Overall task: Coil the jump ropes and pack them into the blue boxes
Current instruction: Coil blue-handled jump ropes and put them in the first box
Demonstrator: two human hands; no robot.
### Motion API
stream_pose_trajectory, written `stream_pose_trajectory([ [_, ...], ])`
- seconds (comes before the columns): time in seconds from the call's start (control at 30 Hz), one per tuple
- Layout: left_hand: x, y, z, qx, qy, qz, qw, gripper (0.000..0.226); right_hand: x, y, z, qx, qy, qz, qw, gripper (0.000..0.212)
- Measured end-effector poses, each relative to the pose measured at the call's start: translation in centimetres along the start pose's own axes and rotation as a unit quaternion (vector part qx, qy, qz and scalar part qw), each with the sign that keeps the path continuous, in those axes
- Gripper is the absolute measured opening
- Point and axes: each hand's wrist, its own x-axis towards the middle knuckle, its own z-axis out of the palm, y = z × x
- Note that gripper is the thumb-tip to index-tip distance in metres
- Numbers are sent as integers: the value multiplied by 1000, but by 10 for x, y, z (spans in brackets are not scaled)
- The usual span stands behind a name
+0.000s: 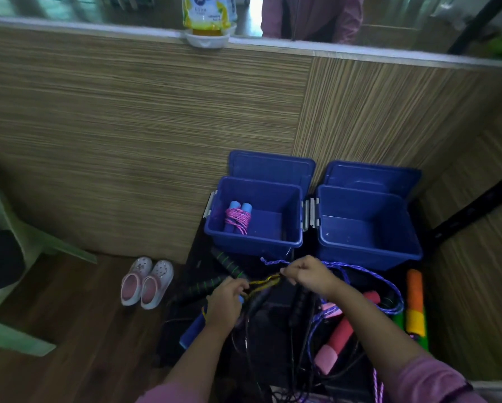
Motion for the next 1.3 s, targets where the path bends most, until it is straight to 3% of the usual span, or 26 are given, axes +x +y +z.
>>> stream_pose_trajectory([
  [0.07, -1, -8, -1, 12, -9, 4, 1000, 29, 0, 4, -7, -12, 48, -9, 999, 45],
  [0.2, -2, -10, -4, 4, -2, 21, 1000, 31, 0, 9, -10, -115, 63, -21, 991, 42],
  [0.43, -1, 3, 1, -16, 27, 93, 995, 14, 3, 11, 4, -63, 29, 9, 998, 37],
  [0.7, 13, 30, -5, -96, -64, 40, 992, 20, 1, 4, 6, -41, 23, -11, 999, 36],
  [0.9, 23, 39, -8, -78, -113, 13, 990, 32, 1, 9, 3, 11, 16, -19, 1000, 33],
  [1.3, 41, 50, -13, -157, -189, -65, 967, 25, 3, 18, 2, -103, 19, -60, 993, 15],
])
